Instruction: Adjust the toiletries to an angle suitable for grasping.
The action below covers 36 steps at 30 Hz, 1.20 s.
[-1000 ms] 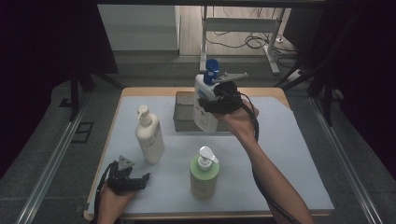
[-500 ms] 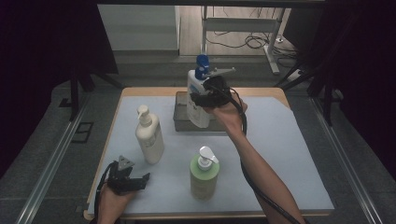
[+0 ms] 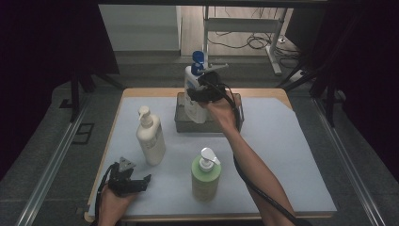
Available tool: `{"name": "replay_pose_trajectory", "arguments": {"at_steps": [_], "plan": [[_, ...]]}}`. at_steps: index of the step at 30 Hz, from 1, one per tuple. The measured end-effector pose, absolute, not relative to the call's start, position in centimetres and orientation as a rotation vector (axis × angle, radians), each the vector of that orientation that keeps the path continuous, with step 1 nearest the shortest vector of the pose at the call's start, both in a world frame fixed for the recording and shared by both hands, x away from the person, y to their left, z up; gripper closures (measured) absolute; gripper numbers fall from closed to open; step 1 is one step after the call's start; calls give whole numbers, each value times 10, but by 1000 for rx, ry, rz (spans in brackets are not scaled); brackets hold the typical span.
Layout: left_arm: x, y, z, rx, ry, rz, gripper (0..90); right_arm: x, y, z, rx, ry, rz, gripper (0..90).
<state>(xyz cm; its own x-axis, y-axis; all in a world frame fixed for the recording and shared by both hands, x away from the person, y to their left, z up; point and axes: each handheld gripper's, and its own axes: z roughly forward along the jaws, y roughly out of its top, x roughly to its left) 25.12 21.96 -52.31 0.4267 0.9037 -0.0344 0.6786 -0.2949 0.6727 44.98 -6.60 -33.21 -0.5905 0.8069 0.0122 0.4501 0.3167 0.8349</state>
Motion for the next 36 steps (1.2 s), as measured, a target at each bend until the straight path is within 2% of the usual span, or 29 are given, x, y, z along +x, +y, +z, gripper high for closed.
{"name": "replay_pose_trajectory", "arguments": {"at_steps": [20,36], "plan": [[251,220,-523,2069,1330,473,122,476,-56,-346,1148,2141,1154,418],[251,220,-523,2069,1334,472,121,483,-59,-374,1184,2159,1109,417]]}}
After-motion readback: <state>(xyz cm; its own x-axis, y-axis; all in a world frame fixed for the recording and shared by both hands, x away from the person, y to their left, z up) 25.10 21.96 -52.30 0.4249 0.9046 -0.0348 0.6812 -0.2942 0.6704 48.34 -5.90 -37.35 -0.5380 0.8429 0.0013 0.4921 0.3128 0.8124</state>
